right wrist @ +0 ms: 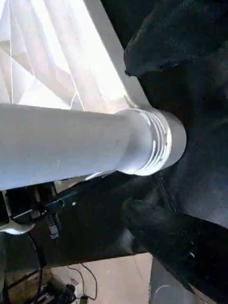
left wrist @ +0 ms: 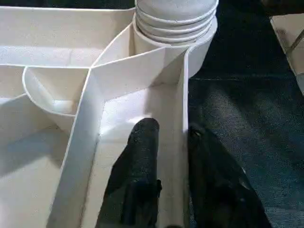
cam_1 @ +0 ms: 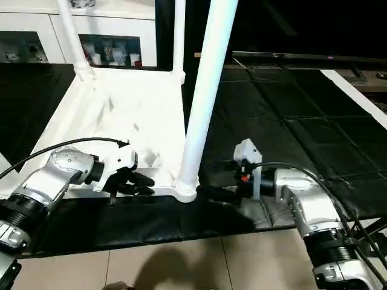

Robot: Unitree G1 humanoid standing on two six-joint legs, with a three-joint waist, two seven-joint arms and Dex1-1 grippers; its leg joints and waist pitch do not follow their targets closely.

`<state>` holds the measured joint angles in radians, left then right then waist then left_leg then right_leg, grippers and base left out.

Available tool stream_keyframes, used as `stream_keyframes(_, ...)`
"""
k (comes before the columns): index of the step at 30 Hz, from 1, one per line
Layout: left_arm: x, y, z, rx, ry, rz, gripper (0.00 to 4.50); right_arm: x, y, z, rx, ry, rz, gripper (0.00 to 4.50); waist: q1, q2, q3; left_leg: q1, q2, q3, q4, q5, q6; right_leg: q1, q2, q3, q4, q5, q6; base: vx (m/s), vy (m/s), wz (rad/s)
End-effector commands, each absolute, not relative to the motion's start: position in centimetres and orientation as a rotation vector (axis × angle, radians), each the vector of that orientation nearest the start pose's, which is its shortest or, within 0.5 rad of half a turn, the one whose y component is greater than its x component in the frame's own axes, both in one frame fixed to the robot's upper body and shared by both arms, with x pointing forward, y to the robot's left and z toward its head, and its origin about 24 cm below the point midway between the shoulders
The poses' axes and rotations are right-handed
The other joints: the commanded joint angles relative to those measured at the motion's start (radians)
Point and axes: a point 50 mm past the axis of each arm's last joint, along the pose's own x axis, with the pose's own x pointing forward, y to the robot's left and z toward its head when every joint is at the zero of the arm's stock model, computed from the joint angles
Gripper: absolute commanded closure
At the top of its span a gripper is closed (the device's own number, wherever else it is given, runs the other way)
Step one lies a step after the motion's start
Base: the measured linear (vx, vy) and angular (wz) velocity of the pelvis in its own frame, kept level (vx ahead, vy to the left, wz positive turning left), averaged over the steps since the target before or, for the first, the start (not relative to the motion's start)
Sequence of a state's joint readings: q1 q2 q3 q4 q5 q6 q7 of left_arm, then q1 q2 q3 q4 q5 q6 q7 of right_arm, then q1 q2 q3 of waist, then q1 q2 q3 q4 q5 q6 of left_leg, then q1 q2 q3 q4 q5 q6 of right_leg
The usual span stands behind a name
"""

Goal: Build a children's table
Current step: Rotate leg to tighten

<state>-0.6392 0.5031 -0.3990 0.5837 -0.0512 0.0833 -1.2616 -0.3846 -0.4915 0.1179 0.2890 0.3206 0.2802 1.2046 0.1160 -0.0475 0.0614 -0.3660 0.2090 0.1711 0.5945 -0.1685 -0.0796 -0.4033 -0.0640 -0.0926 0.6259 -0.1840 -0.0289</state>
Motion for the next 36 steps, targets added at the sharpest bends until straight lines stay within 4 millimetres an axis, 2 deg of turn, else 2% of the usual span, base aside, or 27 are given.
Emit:
stream_keyframes(1, 32.0, 15.2, 6.6, 0.504, 0.496, -1.388, 3.88, 28.7, -17.9, 7.5, -0.048, 0.312, 1.223, 0.00, 0.004, 0.006, -0.070, 0.010, 0.027, -0.007, -0.068, -0.223, 0.013, 0.055, -0.084, 0.057, -0.090, -0.288, -0.147, 0.000, 0.000, 0.00)
stream_keyframes(3, 32.0, 15.0, 6.6, 0.498, 0.493, -1.394, 3.88, 28.7, -17.9, 7.5, -0.046, 0.313, 1.224, 0.00, 0.003, 0.006, -0.069, 0.010, 0.027, -0.006, -0.068, -0.228, 0.012, 0.055, -0.084, 0.057, -0.091, -0.295, -0.147, 0.000, 0.000, 0.00)
stream_keyframes(5, 31.9, 14.8, 6.4, 0.481, 0.492, -1.409, 4.16, 28.7, -17.9, 7.6, -0.042, 0.317, 1.225, 0.00, 0.005, 0.006, -0.069, 0.013, 0.028, -0.006, -0.068, -0.235, 0.010, 0.054, -0.086, 0.057, -0.093, -0.306, -0.148, 0.000, 0.000, 0.00)
stream_keyframes(11, 31.8, 14.8, 6.0, 0.486, 0.504, -1.418, 4.47, 28.8, -17.3, 7.5, -0.052, 0.325, 1.251, 0.00, 0.005, 0.007, -0.068, 0.012, 0.026, -0.007, -0.068, -0.244, 0.008, 0.054, -0.085, 0.056, -0.097, -0.329, -0.137, 0.000, 0.000, 0.00)
stream_keyframes(15, 31.6, 14.7, 6.0, 0.469, 0.490, -1.457, 4.47, 29.5, -16.7, 7.2, -0.072, 0.327, 1.262, 0.00, 0.001, 0.009, -0.069, 0.012, 0.027, -0.008, -0.068, -0.249, 0.003, 0.054, -0.087, 0.055, -0.096, -0.335, -0.143, 0.000, 0.000, 0.00)
stream_keyframes(16, 31.3, 14.5, 6.0, 0.461, 0.486, -1.496, 4.47, 29.9, -16.3, 7.3, -0.053, 0.325, 1.295, 0.00, 0.000, 0.003, -0.071, 0.014, 0.027, -0.007, -0.067, -0.244, 0.005, 0.054, -0.087, 0.056, -0.094, -0.323, -0.151, 0.000, 0.000, 0.00)
stream_keyframes(17, 31.1, 14.5, 6.0, 0.462, 0.485, -1.526, 4.50, 30.2, -16.1, 7.3, -0.045, 0.319, 1.316, 0.28, 0.000, 0.006, -0.071, 0.012, 0.028, -0.007, -0.067, -0.239, 0.007, 0.054, -0.088, 0.056, -0.091, -0.314, -0.156, 0.000, 0.000, 0.00)
stream_keyframes(18, 30.9, 14.4, 6.0, 0.465, 0.488, -1.545, 4.50, 30.3, -16.0, 7.3, -0.044, 0.318, 1.334, 0.34, 0.001, 0.008, -0.073, 0.012, 0.029, -0.006, -0.066, -0.227, 0.009, 0.054, -0.086, 0.056, -0.088, -0.284, -0.167, 0.000, 0.000, 0.00)
stream_keyframes(19, 30.7, 14.4, 5.9, 0.472, 0.496, -1.570, 4.50, 30.4, -15.8, 7.3, -0.043, 0.322, 1.362, 0.34, 0.002, 0.003, -0.074, 0.010, 0.030, -0.005, -0.065, -0.208, 0.016, 0.056, -0.086, 0.057, -0.084, -0.251, -0.176, 0.000, 0.000, 0.00)
stream_keyframes(23, 30.4, 14.4, 5.7, 0.489, 0.517, -1.616, 4.50, 30.4, -15.4, 7.1, -0.032, 0.351, 1.452, 0.77, 0.010, 0.006, -0.076, 0.010, 0.033, -0.001, -0.062, -0.173, 0.031, 0.056, -0.084, 0.056, -0.072, -0.174, -0.204, 0.000, 0.000, 0.00)
stream_keyframes(26, 30.2, 14.4, 5.6, 0.512, 0.531, -1.642, 4.50, 30.4, -15.1, 7.0, -0.028, 0.381, 1.510, 1.05, 0.017, 0.005, -0.075, 0.010, 0.033, -0.001, -0.062, -0.180, 0.032, 0.057, -0.087, 0.056, -0.073, -0.185, -0.203, 0.000, 0.000, 0.00)
stream_keyframes(28, 30.3, 14.4, 5.6, 0.524, 0.533, -1.646, 4.50, 30.6, -14.9, 6.7, -0.050, 0.399, 1.534, 1.20, 0.023, 0.007, -0.074, 0.012, 0.033, -0.001, -0.063, -0.191, 0.025, 0.054, -0.089, 0.056, -0.077, -0.218, -0.197, 0.000, 0.000, 0.00)
stream_keyframes(30, 30.5, 14.3, 5.7, 0.529, 0.530, -1.643, 4.50, 30.9, -14.6, 6.6, -0.057, 0.401, 1.555, 1.24, 0.022, 0.006, -0.072, 0.012, 0.032, -0.001, -0.064, -0.210, 0.014, 0.053, -0.090, 0.056, -0.081, -0.257, -0.192, 0.000, 0.000, 0.00)
stream_keyframes(31, 30.6, 14.3, 5.7, 0.529, 0.529, -1.642, 4.50, 31.0, -14.5, 6.6, -0.056, 0.399, 1.560, 1.47, 0.024, 0.005, -0.072, 0.013, 0.033, -0.002, -0.064, -0.217, 0.011, 0.054, -0.091, 0.056, -0.083, -0.275, -0.184, 0.000, 0.000, 0.00)
stream_keyframes(33, 30.6, 14.2, 5.8, 0.530, 0.528, -1.642, 4.50, 31.1, -14.4, 6.6, -0.054, 0.398, 1.562, 1.61, 0.025, 0.007, -0.073, 0.015, 0.035, -0.003, -0.065, -0.212, 0.012, 0.053, -0.090, 0.057, -0.082, -0.269, -0.183, 0.000, 0.000, 0.00)
stream_keyframes(34, 30.6, 14.2, 5.8, 0.531, 0.528, -1.643, 4.50, 31.2, -14.4, 6.7, -0.053, 0.397, 1.564, 1.61, 0.025, 0.008, -0.075, 0.015, 0.036, -0.003, -0.065, -0.199, 0.013, 0.053, -0.088, 0.056, -0.075, -0.229, -0.192, 0.000, 0.000, 0.00)
stream_keyframes(36, 30.6, 14.2, 5.8, 0.535, 0.527, -1.642, 4.50, 31.3, -14.3, 6.7, -0.049, 0.394, 1.569, 1.97, 0.024, 0.008, -0.076, 0.012, 0.034, -0.002, -0.064, -0.190, 0.019, 0.055, -0.088, 0.056, -0.072, -0.198, -0.204, 0.000, 0.000, 0.00)
